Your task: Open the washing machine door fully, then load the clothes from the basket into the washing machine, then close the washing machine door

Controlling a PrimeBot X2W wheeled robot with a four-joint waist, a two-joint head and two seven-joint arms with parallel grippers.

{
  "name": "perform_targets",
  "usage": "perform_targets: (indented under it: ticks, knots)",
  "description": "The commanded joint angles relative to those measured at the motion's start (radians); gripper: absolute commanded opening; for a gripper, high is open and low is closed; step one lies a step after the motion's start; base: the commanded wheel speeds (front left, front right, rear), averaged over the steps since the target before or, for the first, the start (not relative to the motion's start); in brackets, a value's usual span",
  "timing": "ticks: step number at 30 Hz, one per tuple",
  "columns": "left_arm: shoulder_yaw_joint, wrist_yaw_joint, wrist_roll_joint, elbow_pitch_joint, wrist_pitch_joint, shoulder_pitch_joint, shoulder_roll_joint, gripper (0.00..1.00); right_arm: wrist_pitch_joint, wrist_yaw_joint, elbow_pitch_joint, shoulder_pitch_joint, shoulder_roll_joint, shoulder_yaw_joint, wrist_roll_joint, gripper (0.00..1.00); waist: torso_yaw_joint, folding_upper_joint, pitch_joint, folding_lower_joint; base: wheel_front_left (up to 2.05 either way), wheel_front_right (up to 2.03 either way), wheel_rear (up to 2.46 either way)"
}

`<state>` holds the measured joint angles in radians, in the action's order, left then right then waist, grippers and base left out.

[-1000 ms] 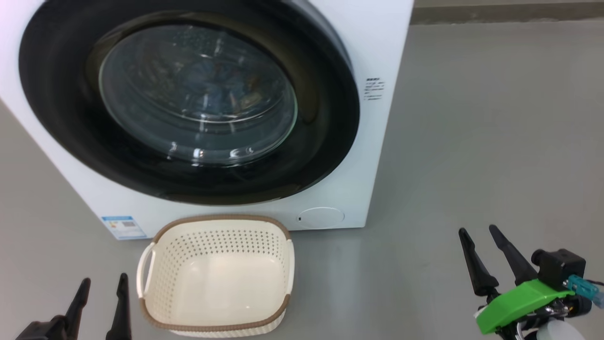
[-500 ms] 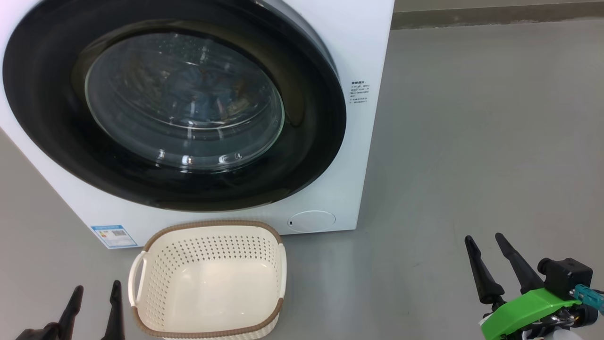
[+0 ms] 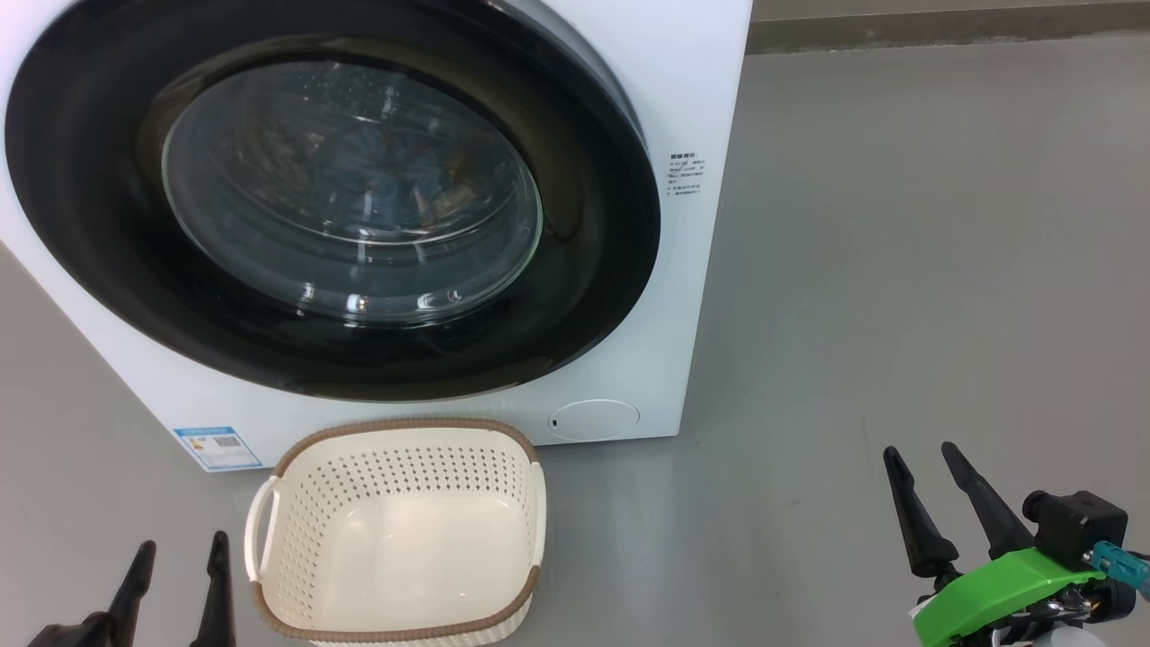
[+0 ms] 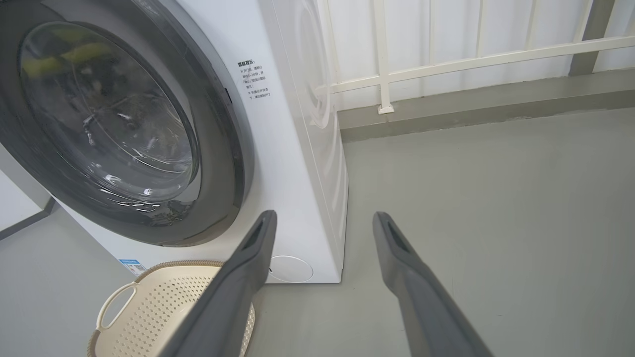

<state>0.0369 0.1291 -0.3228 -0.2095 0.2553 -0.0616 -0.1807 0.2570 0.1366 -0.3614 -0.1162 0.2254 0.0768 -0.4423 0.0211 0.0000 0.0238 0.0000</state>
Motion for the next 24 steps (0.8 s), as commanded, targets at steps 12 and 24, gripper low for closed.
perform_targets:
  ticks: [12,24]
  knots:
    - [0.009,0.0,0.005,0.006,0.0,0.0,0.005,0.0,0.0,0.0,-0.002,0.004,-0.002,0.0,0.0,0.0,0.0,0.0,0.002,0.0,0.0,0.0,0.0]
    - [0.003,0.0,-0.082,-0.037,-0.027,0.002,0.047,0.0,-0.026,0.0,-0.034,0.029,-0.035,-0.006,-0.078,0.0,-0.002,0.0,-0.002,0.0013,0.0,0.0,0.0]
